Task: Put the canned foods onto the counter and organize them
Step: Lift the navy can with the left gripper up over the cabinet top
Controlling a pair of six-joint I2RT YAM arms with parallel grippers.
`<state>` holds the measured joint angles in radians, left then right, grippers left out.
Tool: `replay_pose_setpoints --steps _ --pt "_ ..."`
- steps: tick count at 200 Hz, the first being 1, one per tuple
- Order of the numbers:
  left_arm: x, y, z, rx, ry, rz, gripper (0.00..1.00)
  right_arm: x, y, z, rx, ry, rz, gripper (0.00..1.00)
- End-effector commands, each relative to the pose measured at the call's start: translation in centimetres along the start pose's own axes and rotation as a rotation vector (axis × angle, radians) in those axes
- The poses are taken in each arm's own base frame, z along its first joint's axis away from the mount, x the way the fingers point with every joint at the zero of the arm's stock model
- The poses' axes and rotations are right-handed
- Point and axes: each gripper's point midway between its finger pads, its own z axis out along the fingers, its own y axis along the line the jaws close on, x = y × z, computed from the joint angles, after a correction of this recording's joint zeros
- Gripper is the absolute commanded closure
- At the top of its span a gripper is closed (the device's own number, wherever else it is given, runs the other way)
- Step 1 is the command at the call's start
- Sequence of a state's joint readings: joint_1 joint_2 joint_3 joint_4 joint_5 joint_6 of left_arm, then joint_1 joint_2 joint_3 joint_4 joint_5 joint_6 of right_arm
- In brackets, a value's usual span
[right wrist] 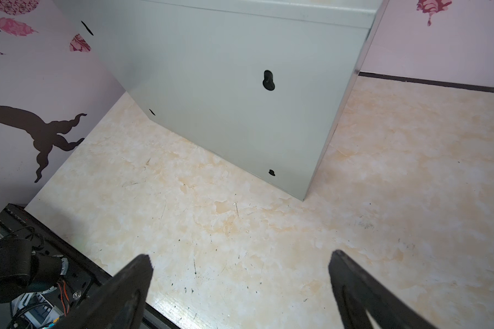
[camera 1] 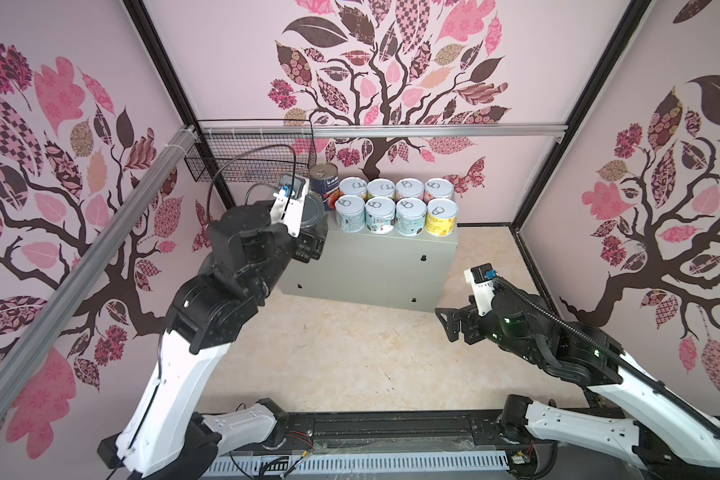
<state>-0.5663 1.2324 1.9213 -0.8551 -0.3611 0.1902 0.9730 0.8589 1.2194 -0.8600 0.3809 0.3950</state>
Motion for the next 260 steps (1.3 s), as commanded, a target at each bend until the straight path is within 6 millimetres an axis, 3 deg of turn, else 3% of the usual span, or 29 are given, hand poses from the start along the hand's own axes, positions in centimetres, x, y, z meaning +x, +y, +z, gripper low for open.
replay_pose_setpoints --steps 1,45,109,164,260 --pt "-5.9 1.1 -0.9 0.059 -0.199 -0.102 0.47 -1.2 -0.1 -0.4 0.007 -0.038 -0.009 0.0" --pt "-5.2 2.5 4.2 0.077 -0.174 -0.21 0.47 -0.7 -0.2 0.0 0.016 -0.026 -0.027 0.0" --pt "-4.7 2.3 8.5 0.053 -0.17 -0.193 0.47 -0.3 0.0 0.5 0.013 -0.017 -0.045 0.0" --pt "-5.1 2.9 9.6 0.018 -0.194 -0.169 0.47 0.3 0.2 0.8 0.001 -0.001 -0.046 0.0" --pt "-3.8 3.0 11.6 0.013 -0.202 -0.18 0.38 0.6 0.3 0.8 -0.009 0.014 -0.039 0.0"
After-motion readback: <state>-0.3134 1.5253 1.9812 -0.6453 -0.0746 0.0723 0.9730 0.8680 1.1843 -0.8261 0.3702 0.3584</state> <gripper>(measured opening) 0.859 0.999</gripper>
